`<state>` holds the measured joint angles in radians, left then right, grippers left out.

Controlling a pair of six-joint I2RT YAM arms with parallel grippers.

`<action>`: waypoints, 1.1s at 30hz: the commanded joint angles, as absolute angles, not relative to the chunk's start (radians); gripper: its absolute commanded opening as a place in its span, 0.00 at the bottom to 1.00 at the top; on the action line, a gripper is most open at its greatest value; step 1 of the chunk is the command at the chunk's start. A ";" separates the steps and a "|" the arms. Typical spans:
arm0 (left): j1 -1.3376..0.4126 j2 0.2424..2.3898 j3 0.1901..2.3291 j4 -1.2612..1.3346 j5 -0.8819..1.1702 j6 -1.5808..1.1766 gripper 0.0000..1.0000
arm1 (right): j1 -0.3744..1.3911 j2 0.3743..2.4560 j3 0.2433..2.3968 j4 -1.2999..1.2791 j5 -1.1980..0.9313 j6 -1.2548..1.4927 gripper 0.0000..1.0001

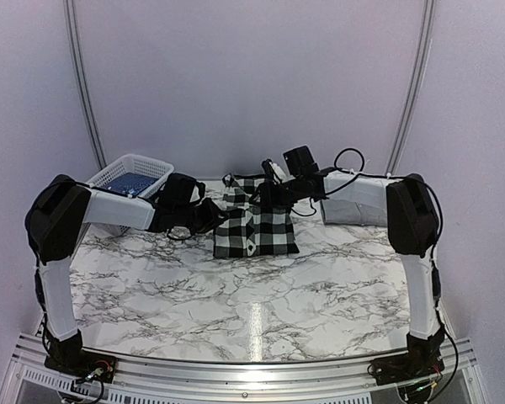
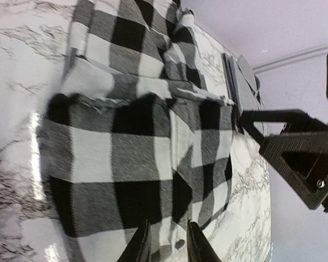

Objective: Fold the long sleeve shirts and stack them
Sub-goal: Smooth out the 2/3-rectangle-folded shirt at the center of the board.

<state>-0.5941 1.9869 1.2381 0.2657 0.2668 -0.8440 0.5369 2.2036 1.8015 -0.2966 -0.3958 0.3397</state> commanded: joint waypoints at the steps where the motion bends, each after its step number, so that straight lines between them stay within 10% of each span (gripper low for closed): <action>1: -0.554 2.009 1.264 0.244 0.232 -0.811 0.23 | 0.536 2.293 1.823 -0.231 -0.517 0.408 0.52; 33: -0.499 2.145 1.503 0.060 0.153 -0.741 0.22 | 0.495 2.480 1.977 -0.123 -0.635 0.566 0.31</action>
<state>-0.5110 2.1845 1.5234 0.1013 0.1799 -0.7578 0.4995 2.4554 1.9202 -0.1532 -0.6167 0.5549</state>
